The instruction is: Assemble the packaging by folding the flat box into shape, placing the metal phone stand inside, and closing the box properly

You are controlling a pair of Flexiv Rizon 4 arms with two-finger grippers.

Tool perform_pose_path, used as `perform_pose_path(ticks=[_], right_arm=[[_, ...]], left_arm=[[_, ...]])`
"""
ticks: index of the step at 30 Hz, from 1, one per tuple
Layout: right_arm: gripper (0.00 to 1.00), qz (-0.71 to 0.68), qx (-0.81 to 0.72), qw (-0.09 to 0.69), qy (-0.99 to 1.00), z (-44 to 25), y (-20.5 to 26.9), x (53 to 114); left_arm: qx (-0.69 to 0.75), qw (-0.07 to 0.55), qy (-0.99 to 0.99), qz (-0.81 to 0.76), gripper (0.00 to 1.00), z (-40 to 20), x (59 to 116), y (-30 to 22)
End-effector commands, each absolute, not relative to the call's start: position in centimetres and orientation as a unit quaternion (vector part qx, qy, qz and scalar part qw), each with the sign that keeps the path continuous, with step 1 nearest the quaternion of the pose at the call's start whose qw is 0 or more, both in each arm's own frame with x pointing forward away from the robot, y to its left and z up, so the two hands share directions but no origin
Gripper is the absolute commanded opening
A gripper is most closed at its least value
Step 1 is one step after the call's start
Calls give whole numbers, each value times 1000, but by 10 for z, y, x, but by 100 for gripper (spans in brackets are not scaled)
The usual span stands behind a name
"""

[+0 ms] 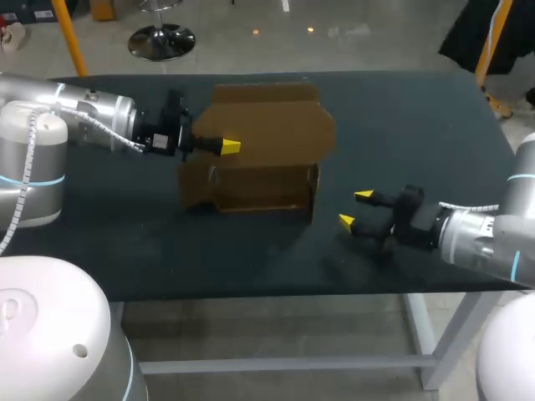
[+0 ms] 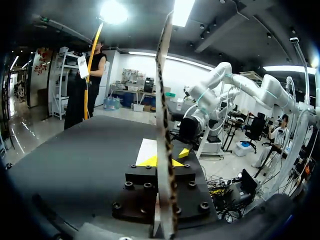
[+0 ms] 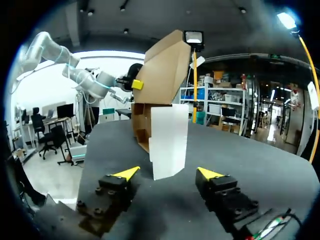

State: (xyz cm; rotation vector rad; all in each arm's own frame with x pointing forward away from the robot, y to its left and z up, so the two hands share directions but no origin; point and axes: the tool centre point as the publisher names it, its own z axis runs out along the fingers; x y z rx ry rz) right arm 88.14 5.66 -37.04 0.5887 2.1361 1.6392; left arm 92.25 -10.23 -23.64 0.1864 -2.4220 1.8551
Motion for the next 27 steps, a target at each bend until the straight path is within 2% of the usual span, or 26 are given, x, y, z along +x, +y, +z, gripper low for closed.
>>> perform_pose_path(ticks=[1,8,12,27], right_arm=[[73,591,150,121,783,-368,58,896],[67,587,104,89,798,-365,60,909],[52,583,82,79,804,-365,66,917],[50,587,33,57,807,-367,83,938]], left_arm=[[61,43,-792,606,0,-238,923,-103],[61,43,-792,606,0,-238,923,-103],[61,43,-792,606,0,-238,923,-103],[61,43,-792,606,0,-238,923,-103]])
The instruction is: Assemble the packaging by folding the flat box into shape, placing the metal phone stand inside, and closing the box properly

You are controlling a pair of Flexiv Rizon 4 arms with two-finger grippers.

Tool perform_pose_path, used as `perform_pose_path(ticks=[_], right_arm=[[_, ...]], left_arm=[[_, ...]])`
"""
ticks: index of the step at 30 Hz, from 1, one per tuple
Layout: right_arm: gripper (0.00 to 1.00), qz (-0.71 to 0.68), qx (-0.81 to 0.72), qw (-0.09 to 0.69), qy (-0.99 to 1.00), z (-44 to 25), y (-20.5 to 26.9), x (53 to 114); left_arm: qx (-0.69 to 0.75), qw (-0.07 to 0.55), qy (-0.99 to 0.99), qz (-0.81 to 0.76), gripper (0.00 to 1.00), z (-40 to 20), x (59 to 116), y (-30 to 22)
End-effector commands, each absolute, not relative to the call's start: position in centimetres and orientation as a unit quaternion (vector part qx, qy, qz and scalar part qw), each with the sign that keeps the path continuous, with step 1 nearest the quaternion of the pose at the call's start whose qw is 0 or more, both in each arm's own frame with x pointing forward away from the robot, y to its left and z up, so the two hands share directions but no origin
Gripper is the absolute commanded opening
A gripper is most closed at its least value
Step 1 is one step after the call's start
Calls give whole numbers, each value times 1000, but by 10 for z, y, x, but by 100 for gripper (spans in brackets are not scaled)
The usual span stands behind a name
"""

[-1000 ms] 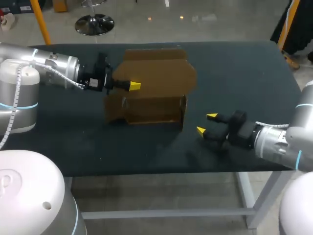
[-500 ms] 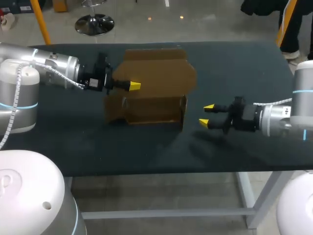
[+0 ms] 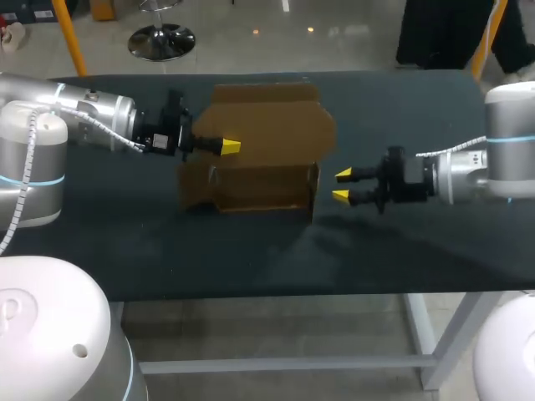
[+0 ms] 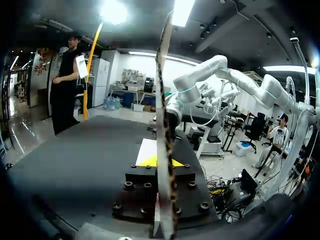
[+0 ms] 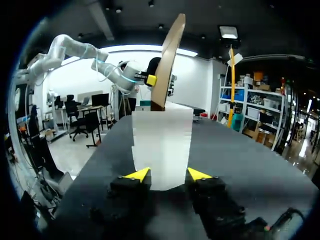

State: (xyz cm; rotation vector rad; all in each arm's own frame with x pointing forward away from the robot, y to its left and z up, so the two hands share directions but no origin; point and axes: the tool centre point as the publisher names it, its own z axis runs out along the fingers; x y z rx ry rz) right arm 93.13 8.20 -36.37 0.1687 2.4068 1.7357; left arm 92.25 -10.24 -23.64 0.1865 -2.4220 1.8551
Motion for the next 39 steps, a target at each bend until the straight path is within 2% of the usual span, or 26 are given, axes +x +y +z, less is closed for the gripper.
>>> perform_pose_path(ticks=[1,25,39], right_arm=[[50,587,30,56,807,-367,85,938],[47,602,10,49,797,-365,117,933],[48,615,52,53,785,-371,130,937]], left_arm=[[61,43,-792,606,0,-238,923,-103],[61,43,-792,606,0,-238,923,-103],[61,43,-792,606,0,-238,923,-103]])
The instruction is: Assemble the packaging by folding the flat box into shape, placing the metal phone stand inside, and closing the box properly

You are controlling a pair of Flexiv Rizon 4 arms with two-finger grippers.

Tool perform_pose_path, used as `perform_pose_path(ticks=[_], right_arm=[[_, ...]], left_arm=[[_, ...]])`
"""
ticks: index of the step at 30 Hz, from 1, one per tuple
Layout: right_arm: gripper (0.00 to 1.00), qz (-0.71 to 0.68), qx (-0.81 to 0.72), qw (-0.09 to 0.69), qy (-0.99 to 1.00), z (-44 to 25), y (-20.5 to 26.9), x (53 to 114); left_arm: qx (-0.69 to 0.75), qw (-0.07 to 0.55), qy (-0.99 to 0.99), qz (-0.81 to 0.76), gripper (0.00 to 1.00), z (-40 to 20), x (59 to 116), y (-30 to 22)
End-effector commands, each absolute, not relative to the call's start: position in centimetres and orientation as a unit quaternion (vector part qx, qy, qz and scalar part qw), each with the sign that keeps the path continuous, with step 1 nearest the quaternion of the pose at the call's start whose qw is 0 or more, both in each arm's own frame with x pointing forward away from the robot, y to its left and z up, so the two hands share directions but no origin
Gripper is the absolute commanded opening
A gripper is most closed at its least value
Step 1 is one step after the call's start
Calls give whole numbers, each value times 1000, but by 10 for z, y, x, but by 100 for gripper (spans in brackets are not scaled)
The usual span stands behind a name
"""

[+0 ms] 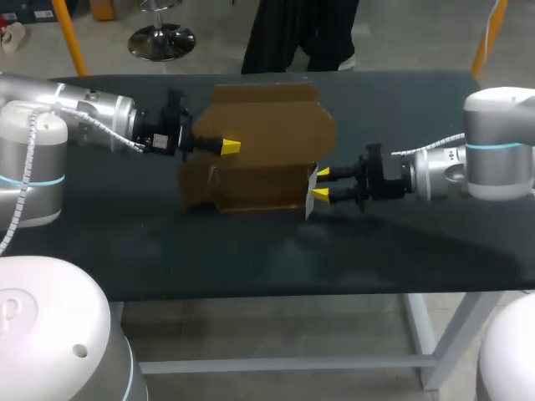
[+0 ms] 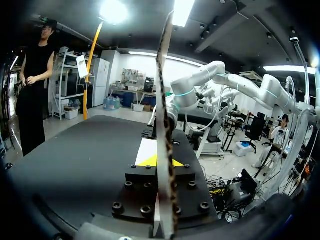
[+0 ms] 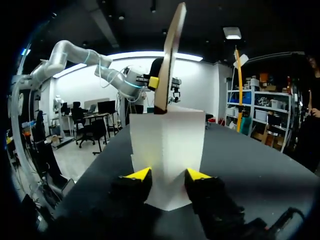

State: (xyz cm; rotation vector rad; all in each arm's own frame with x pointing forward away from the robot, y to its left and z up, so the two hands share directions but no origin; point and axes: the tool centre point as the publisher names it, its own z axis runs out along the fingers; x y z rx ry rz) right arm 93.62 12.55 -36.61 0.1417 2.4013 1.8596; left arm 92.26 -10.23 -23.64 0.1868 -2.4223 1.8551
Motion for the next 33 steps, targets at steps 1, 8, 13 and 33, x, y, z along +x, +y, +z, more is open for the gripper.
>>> perform_pose_path(ticks=[1,8,13,33], right_arm=[[48,617,56,54,783,-371,131,937],[49,630,86,69,769,-373,138,941],[50,637,115,85,757,-372,139,941],[58,625,216,168,731,-368,144,949]], left_arm=[[61,43,-792,606,0,-238,923,-103],[61,43,-792,606,0,-238,923,-103],[61,43,-792,606,0,-238,923,-103],[61,43,-792,606,0,-238,923,-103]])
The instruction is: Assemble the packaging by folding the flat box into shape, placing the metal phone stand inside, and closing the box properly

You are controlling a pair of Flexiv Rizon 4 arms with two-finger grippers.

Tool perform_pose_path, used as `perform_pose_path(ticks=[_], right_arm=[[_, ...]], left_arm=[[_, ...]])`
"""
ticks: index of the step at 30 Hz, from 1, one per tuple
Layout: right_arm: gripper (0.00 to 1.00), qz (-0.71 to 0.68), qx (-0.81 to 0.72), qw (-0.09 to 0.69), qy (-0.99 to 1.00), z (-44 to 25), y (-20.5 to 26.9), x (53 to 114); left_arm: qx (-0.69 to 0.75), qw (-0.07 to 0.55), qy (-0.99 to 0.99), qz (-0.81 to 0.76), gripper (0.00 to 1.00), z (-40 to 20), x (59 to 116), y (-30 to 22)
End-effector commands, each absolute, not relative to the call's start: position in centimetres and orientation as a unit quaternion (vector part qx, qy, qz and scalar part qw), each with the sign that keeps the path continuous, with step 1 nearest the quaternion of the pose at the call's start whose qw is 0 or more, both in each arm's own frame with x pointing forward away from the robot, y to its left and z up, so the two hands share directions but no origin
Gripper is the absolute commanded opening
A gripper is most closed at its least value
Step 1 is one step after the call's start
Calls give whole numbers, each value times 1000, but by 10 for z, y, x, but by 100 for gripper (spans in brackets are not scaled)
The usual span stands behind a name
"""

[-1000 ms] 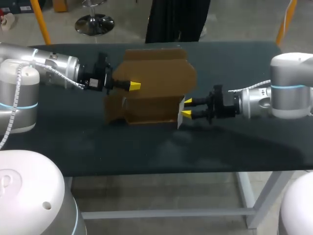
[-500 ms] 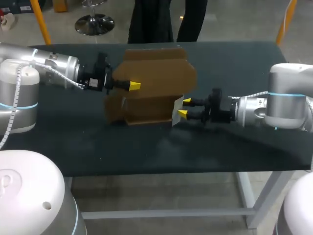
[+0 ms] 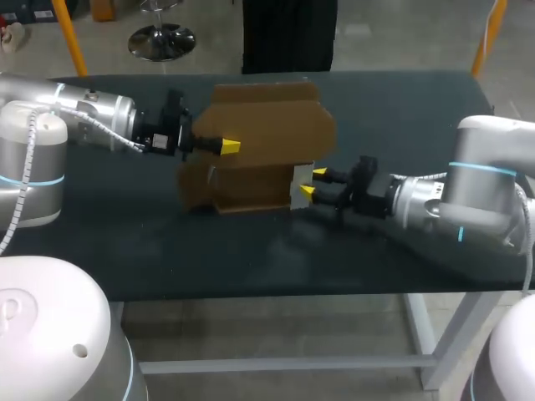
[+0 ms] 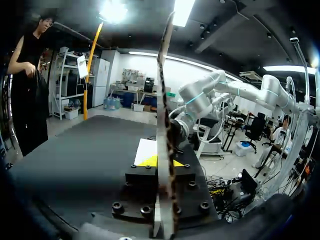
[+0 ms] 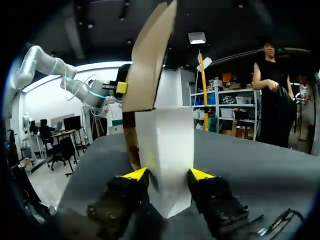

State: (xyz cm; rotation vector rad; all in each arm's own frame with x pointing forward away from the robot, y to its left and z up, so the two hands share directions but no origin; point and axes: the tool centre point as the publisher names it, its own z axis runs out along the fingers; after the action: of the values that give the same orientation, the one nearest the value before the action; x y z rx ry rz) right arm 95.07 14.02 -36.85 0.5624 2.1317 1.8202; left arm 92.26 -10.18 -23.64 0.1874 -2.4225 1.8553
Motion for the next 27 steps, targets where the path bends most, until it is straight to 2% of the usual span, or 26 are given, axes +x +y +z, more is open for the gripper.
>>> perform_pose_path(ticks=[1,13,21,27], right_arm=[[59,624,221,170,730,-367,144,949],[56,588,278,216,728,-368,147,960],[45,568,313,239,723,-369,151,966],[42,552,344,254,716,-370,154,971]], left_arm=[[61,43,-792,606,0,-238,923,-103],[61,43,-792,606,0,-238,923,-103],[61,43,-792,606,0,-238,923,-103],[61,43,-792,606,0,-238,923,-103]])
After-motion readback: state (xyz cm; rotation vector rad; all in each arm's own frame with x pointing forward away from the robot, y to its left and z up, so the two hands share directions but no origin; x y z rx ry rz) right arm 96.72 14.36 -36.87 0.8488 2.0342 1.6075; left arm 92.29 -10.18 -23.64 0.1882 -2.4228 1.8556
